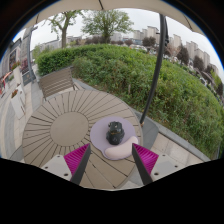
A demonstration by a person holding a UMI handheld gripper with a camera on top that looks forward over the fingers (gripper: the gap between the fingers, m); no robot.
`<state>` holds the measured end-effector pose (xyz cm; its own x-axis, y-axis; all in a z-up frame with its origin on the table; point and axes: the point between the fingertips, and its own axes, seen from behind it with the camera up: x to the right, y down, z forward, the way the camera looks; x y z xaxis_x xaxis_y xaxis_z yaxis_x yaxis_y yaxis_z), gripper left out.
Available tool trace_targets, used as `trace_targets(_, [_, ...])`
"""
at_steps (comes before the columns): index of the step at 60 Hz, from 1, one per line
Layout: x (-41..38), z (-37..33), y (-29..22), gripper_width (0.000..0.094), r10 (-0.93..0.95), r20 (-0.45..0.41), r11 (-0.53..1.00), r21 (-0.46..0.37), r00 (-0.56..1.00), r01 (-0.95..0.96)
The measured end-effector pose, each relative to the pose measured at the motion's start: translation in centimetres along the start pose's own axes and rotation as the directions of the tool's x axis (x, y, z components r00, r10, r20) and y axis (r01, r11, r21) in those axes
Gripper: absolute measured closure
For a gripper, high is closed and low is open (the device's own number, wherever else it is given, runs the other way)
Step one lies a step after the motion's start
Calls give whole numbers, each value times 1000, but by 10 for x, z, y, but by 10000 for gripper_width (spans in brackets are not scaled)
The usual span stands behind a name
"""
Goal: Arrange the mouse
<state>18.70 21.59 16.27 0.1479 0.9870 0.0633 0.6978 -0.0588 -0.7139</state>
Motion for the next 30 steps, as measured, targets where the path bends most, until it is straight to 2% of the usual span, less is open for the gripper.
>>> trace_targets(11, [-4,-45,0,82,-16,3,999,36,1000,15])
trace_targets(18, [0,-52,-5,83,-48,-20,997,60,999,49])
trace_targets(30, [-6,-54,-2,84,-35,-9,997,64,999,35])
